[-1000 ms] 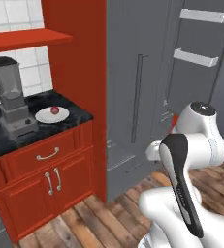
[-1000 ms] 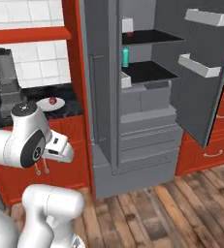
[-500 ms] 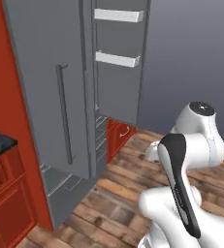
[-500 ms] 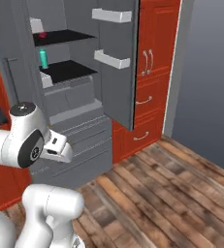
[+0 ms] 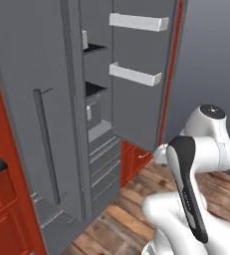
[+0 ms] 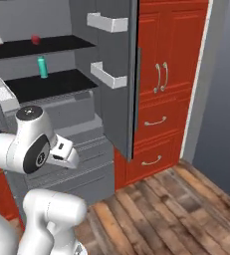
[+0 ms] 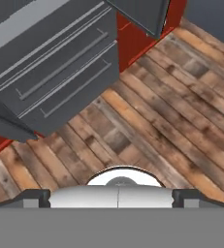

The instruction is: Pick the two apples from the fridge and place them on the plate next to the blender to make a fruit smoothie.

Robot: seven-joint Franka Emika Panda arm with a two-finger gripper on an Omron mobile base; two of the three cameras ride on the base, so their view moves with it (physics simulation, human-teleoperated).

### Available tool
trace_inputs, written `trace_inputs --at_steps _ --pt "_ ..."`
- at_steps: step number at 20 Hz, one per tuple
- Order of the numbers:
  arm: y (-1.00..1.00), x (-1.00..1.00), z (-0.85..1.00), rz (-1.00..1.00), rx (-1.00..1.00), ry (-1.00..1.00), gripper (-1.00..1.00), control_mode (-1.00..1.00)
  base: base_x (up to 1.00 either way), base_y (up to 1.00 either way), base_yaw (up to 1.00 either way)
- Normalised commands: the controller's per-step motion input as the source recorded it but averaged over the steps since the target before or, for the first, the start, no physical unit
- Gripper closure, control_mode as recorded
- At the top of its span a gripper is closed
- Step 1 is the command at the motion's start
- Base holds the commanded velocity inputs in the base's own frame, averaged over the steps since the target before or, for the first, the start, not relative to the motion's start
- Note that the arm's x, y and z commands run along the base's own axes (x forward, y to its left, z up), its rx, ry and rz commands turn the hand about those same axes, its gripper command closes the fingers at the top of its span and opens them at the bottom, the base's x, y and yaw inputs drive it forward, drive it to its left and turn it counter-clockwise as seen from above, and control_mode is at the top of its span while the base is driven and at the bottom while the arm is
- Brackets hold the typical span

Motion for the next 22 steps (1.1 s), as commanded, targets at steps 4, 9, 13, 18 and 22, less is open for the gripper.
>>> trace_inputs --at_steps 4,9,13,18,22 --pt "0.0 0.0 0.0 0.0 0.0 0.0 -1.0 1.0 1.0 -0.19 0.59" --pt "0.0 0.0 0.0 0.0 0.0 0.0 -1.0 1.0 1.0 -0.52 0.53" --pt "0.0 0.0 0.0 0.0 0.0 0.0 -1.0 1.0 0.93 -0.22 0.47" --pt "0.0 0.0 0.0 0.0 0.0 0.0 -1.0 1.0 0.76 0.01 0.42" --pt "0.0 0.0 0.0 0.0 0.0 0.0 -1.0 1.0 0.51 0.0 0.23"
